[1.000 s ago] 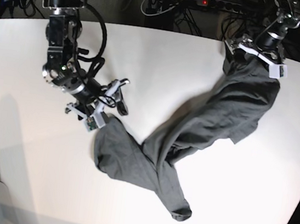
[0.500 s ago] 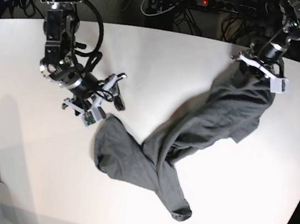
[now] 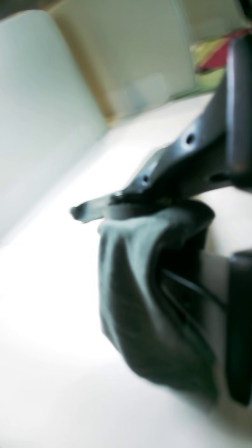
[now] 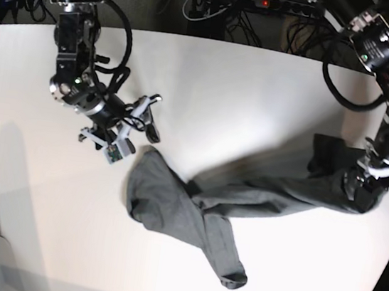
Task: Layout the t-shirt on the table in an organized manner, then fold the t-shirt properly
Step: 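Pull the t-shirt end with the left gripper away from the right gripper, then grasp the t-shirt with the right gripper and drag it toward the robot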
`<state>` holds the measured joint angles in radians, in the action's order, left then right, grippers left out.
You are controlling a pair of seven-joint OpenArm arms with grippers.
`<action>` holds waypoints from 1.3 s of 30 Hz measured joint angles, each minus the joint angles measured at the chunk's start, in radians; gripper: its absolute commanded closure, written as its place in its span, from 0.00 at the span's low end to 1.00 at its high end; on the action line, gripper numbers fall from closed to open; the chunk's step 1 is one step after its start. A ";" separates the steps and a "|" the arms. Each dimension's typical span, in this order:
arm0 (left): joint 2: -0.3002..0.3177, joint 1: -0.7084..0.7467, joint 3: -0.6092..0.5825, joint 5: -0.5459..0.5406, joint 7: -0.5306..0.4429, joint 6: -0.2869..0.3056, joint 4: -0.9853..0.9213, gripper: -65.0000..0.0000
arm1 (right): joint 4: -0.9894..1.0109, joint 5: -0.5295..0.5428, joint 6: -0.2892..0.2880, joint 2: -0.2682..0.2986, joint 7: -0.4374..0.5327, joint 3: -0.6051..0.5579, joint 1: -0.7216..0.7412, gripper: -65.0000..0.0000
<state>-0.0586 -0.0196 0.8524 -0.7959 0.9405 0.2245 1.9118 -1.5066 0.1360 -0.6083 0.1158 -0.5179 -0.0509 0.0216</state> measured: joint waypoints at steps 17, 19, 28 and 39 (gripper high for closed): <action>0.278 -0.272 -0.060 0.096 -0.010 -0.034 -0.676 0.31 | -0.001 -0.001 0.002 -0.017 -0.102 0.003 -0.013 0.48; 0.280 -0.271 -0.060 0.101 -0.009 -0.035 -0.679 0.06 | 0.000 -0.001 0.002 -0.022 -0.143 -0.002 -0.004 0.48; 0.281 -0.170 0.078 0.090 -0.010 -0.034 -0.554 0.00 | 0.005 0.000 0.003 -0.055 -0.193 -0.007 0.083 0.48; 0.277 0.000 0.203 0.092 -0.001 -0.035 -0.464 0.00 | 0.162 -0.005 0.006 -0.114 -0.125 -0.005 0.167 0.48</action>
<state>0.2180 -0.0196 1.0550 -0.7040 0.9394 0.1898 1.4475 -1.3445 0.1310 -0.6025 0.0013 -0.6426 -0.0559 0.1883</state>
